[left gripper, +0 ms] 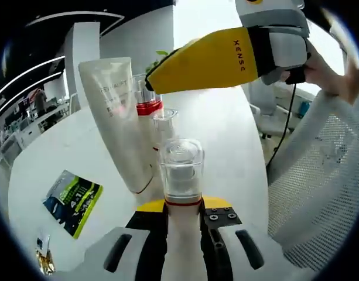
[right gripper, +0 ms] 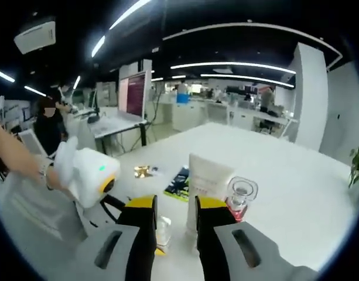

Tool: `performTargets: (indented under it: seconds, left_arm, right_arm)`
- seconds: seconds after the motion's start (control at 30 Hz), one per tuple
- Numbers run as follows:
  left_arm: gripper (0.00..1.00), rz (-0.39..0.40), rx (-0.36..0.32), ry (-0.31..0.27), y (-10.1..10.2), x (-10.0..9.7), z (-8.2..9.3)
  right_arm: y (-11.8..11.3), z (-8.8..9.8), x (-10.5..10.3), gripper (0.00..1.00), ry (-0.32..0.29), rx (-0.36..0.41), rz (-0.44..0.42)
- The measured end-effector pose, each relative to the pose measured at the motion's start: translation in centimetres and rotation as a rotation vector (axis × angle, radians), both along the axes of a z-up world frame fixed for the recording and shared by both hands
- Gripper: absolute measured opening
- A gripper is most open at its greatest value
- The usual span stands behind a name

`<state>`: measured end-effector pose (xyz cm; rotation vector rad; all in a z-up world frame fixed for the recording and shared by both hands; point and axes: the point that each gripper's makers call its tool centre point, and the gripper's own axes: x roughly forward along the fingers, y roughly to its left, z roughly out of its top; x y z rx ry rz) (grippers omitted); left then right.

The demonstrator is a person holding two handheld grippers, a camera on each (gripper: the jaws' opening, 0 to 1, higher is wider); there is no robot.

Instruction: Arrange the skincare products in the storage area until every visible bottle or jar stands upright without overlapping.

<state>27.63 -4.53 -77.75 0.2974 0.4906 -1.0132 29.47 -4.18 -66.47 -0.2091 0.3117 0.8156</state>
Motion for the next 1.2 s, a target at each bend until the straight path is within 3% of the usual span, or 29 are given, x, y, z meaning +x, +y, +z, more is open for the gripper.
performTargets:
  seconds: [0.2, 0.3, 0.57, 0.73, 0.97, 1.2]
  left_arm:
    - [0.18, -0.009, -0.009, -0.023, -0.1, 0.2, 0.0]
    - [0.20, -0.011, 0.023, -0.062, 0.2, 0.6, -0.2]
    - [0.30, -0.022, 0.099, -0.045, 0.5, 0.3, -1.1]
    - [0.28, -0.044, 0.141, -0.063, 0.8, 0.4, -1.3]
    - [0.20, -0.064, 0.186, -0.030, 1.2, -0.2, -2.2]
    - [0.17, -0.078, 0.193, -0.006, 1.3, -0.6, -2.0]
  right_arm:
    - [0.3, 0.0, -0.2, 0.25, 0.002, -0.006, 0.015]
    - [0.3, -0.1, -0.2, 0.25, 0.000, -0.010, 0.017]
    - [0.3, -0.1, -0.3, 0.25, 0.002, -0.010, 0.019]
    - [0.4, -0.1, -0.3, 0.25, 0.002, -0.008, 0.023]
    - [0.6, -0.3, -0.5, 0.25, 0.006, -0.020, 0.034]
    - [0.8, -2.3, -1.4, 0.25, 0.081, -0.091, 0.074]
